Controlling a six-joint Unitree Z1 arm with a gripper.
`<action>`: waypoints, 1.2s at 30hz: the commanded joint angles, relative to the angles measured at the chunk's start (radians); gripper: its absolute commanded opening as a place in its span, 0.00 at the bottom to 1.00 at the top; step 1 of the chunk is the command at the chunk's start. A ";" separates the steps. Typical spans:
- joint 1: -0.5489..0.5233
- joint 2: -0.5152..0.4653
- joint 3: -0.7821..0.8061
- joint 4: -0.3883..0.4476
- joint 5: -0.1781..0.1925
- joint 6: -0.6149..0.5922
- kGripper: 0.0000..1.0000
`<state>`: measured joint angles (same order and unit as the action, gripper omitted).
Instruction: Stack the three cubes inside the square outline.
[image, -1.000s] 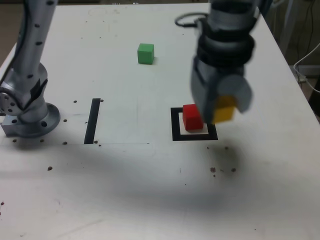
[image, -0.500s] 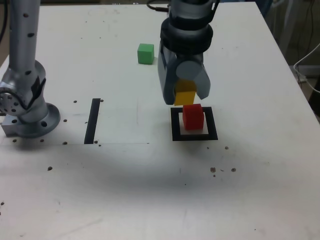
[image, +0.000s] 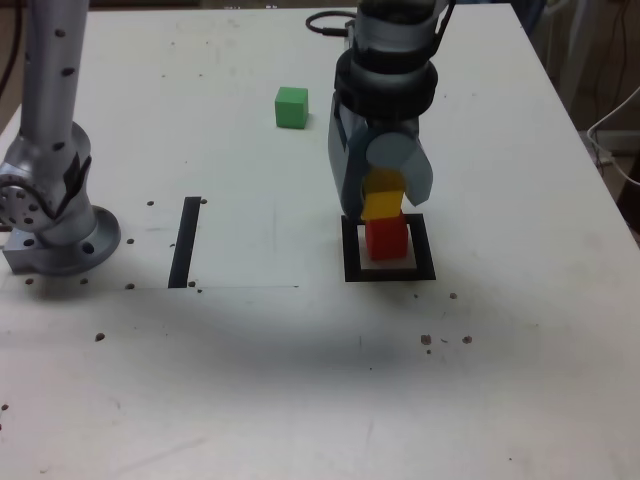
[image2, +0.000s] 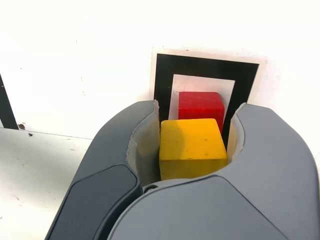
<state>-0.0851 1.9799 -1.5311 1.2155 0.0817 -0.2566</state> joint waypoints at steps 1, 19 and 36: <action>0.003 0.012 0.004 -0.014 -0.008 0.002 0.30; 0.033 0.040 0.007 -0.039 -0.020 0.011 0.42; 0.039 0.028 0.015 -0.047 -0.085 0.066 0.64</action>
<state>-0.0477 2.0150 -1.5192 1.1713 -0.0022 -0.1957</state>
